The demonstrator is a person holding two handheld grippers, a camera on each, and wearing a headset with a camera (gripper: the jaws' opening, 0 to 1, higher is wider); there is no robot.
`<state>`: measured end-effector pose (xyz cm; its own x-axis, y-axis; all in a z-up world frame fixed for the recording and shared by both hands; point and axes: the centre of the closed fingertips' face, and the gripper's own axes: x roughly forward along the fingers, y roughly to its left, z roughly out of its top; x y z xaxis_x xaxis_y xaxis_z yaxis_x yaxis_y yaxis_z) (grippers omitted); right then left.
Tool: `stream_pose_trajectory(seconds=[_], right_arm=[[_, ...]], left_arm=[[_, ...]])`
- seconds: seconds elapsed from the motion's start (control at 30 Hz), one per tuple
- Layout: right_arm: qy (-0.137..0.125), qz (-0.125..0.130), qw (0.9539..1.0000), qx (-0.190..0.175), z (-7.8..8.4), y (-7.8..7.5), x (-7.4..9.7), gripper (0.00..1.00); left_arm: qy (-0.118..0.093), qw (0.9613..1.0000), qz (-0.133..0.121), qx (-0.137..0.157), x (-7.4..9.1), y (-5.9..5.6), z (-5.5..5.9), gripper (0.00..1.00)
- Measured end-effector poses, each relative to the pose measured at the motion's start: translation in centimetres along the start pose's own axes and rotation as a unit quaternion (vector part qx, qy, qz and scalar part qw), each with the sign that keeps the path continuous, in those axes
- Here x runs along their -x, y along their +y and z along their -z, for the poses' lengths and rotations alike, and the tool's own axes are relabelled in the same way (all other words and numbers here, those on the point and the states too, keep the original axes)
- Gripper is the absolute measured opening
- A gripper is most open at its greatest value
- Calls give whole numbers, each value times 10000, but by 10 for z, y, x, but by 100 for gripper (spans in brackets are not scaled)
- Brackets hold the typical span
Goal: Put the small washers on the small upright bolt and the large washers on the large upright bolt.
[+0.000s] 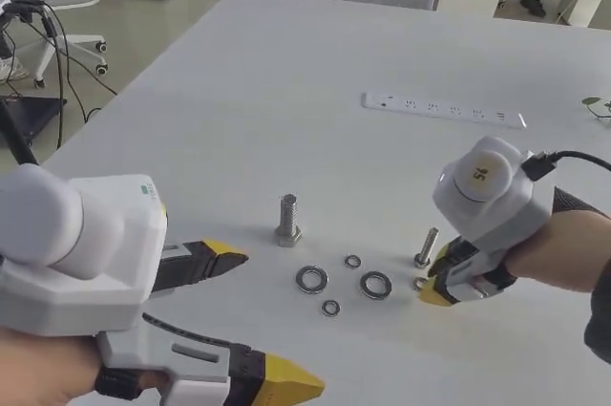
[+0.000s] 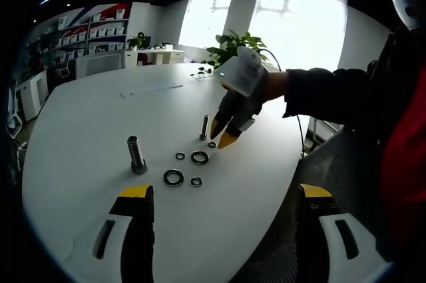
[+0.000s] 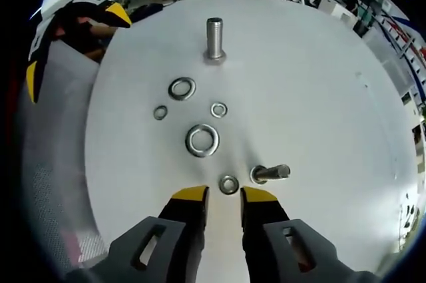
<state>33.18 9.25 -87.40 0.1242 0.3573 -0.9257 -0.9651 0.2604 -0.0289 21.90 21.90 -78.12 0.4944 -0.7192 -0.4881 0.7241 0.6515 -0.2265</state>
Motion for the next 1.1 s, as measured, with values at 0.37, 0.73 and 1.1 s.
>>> stream_pose_trajectory(seconds=[0.37,0.73,1.1], right_arm=[[40,26,10000,54,0,-2,-5,20],[77,-2,9998,174,-1,1,-5,18],[90,-26,9998,169,0,3,-5,15]], left_arm=[[-20,10000,-1,13,0,1,-1,88],[-32,10000,-9,16,0,1,-2,88],[-29,10000,-1,17,0,1,-2,88]])
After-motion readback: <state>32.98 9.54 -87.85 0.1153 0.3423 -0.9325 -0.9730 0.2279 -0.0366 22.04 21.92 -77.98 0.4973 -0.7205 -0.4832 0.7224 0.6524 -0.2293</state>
